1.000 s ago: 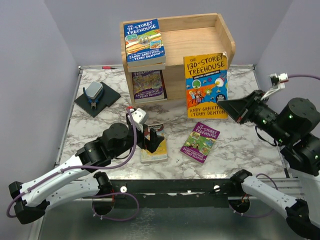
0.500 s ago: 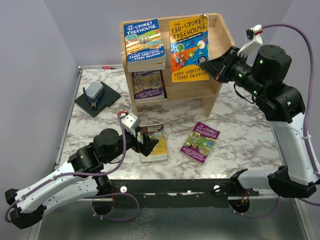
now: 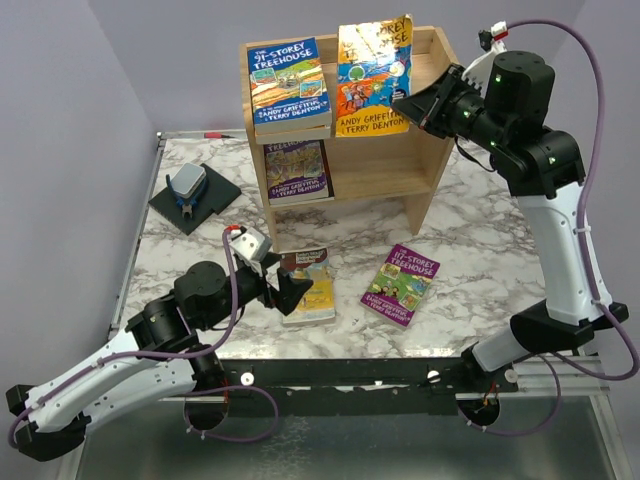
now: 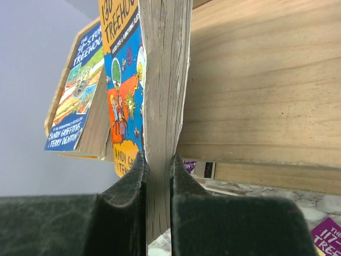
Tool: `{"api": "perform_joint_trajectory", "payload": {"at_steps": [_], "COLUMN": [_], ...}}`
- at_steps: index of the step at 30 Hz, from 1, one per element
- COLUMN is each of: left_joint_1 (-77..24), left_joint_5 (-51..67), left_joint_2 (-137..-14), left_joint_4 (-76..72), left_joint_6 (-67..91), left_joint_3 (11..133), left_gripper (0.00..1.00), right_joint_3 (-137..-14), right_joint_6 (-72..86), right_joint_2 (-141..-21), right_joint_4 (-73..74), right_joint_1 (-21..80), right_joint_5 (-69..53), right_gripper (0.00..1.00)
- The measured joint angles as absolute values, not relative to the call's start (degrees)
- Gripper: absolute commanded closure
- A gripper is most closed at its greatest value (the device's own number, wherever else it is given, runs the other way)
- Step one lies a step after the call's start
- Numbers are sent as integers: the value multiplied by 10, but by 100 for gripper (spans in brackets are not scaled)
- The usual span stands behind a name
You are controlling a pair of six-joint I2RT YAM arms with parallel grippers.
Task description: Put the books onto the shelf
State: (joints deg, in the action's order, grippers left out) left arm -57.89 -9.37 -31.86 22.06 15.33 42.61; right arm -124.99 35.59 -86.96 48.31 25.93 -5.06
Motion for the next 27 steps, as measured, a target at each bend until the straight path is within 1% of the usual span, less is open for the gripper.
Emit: {"api": "perform_joint_trajectory", "payload": {"at_steps": [4, 9, 10, 12, 14, 19, 21, 27], "left_joint_1": [-579, -579, -579, -579, -579, -579, -579, -579], "left_joint_5": [-90, -84, -84, -84, -84, -84, -84, -84], "left_joint_2": [-310, -310, -310, -309, -307, -305, -305, -307], "left_joint_4": [221, 221, 221, 221, 221, 221, 222, 222], "left_joint_6": [154, 154, 153, 153, 153, 153, 153, 151], "left_joint_3": [426, 426, 426, 426, 425, 425, 424, 423], "left_gripper": [1, 1, 1, 1, 1, 1, 1, 1], "right_joint_3": [-1269, -1296, -1298, -1304, -1306, -1312, -1314, -1321], "right_joint_6": [367, 375, 375, 377, 378, 368, 364, 350], "right_joint_2": [-897, -932, -935, -940, -942, -946, -950, -951], "right_joint_4": [499, 511, 514, 521, 522, 531, 533, 532], "right_joint_1": [238, 220, 216, 209, 205, 197, 197, 198], "right_joint_5": [-89, -131, -137, -145, -149, -151, -152, -142], "right_gripper": [99, 87, 83, 69, 59, 42, 40, 39]}}
